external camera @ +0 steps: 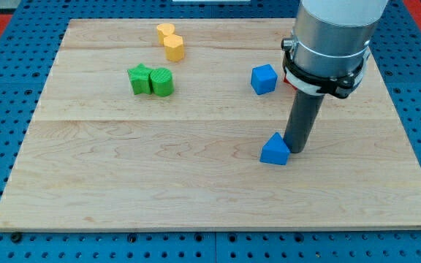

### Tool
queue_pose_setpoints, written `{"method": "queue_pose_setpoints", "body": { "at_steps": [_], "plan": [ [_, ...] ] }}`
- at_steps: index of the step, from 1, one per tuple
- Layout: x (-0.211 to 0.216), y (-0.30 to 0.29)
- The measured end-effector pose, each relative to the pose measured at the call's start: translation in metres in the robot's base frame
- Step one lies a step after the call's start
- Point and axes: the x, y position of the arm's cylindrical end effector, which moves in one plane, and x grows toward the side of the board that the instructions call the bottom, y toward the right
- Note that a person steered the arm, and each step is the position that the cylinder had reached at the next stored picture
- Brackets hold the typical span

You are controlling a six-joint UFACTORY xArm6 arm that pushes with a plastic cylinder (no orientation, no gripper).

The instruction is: Slide the arm to the top right of the red circle

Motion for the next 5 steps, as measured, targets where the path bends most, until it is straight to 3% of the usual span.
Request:
{"method": "queue_pose_setpoints", "body": {
  "at_steps": [1, 2, 3, 5],
  "plan": [
    [-0.049, 0.016],
    [-0.068, 0.021],
    [-0.068, 0.022],
    [-0.072, 0.108]
  ]
}}
